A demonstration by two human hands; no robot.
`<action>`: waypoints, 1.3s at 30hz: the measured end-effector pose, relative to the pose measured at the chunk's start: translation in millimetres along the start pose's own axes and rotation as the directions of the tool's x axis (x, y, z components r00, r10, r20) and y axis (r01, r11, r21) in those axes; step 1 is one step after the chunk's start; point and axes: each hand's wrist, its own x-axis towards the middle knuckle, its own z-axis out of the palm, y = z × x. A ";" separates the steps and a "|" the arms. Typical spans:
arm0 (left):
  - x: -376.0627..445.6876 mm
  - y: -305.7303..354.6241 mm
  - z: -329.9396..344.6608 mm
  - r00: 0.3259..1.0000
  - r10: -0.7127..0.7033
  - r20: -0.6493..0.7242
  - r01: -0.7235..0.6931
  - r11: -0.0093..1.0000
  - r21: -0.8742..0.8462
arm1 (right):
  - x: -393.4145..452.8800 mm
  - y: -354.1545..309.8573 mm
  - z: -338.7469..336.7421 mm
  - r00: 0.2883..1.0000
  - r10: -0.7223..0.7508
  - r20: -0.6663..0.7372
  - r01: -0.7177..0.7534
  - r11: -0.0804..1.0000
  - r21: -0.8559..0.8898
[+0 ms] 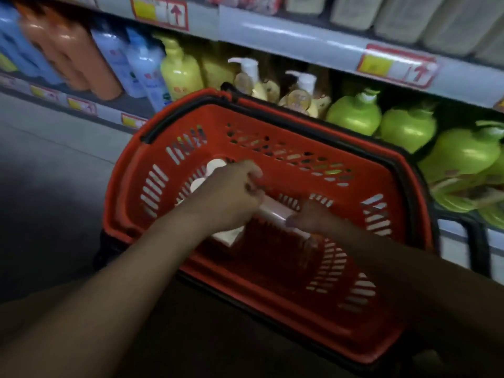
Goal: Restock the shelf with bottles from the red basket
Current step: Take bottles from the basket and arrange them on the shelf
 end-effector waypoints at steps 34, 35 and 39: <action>-24.2 1.1 80.3 0.941 0.065 0.333 -0.292 0.657 0.695 | -109.0 36.5 -29.7 0.974 -0.227 0.024 0.201 0.803 -0.561; -22.5 4.8 83.0 0.938 0.050 0.343 -0.286 0.673 0.683 | -106.0 37.7 -31.1 0.975 -0.198 0.098 0.220 0.827 -0.518; -13.1 10.5 88.6 0.909 -0.026 0.417 -0.263 0.741 0.618 | -89.9 23.5 -35.3 0.963 -0.094 0.253 0.151 0.964 -0.217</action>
